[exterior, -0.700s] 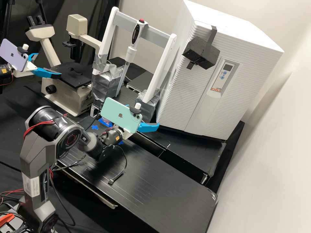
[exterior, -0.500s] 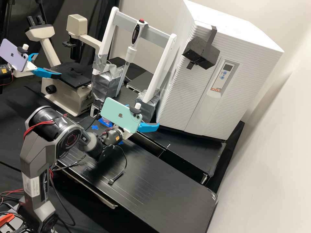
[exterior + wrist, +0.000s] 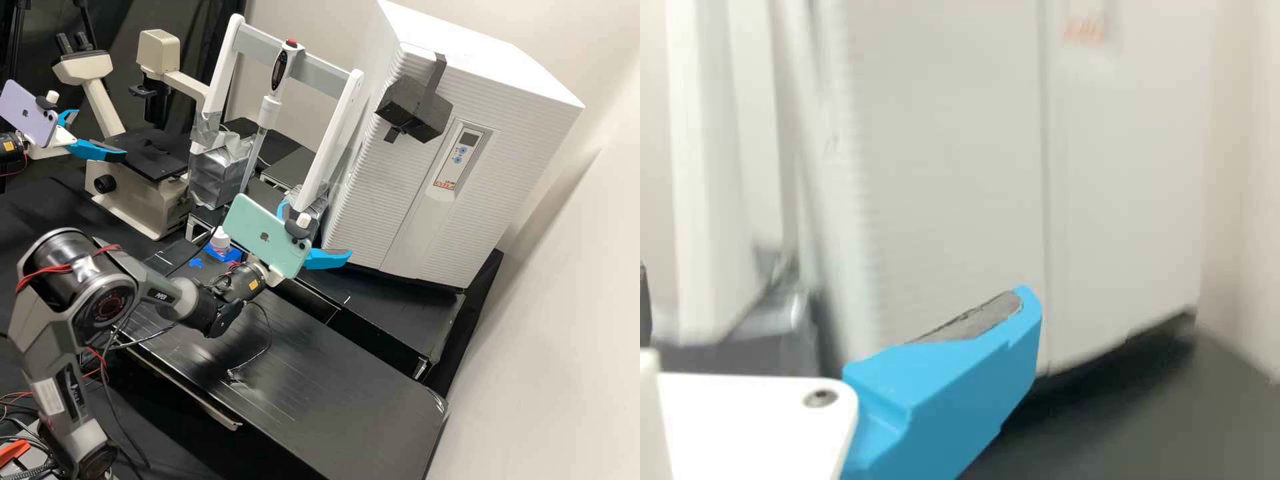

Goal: Open the door

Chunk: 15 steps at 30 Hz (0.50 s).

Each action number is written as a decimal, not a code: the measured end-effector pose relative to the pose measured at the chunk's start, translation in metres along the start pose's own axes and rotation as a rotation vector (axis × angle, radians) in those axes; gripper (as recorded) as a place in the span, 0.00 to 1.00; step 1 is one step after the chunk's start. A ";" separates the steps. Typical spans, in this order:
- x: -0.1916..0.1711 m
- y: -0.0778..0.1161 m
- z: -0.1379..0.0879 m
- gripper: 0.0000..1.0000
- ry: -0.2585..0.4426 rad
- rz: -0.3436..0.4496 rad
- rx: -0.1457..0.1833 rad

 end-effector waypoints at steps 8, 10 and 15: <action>0.025 0.030 -0.026 1.00 0.034 0.059 -0.013; 0.030 0.036 -0.031 1.00 0.030 0.068 -0.010; 0.042 0.047 -0.044 1.00 0.001 0.099 0.028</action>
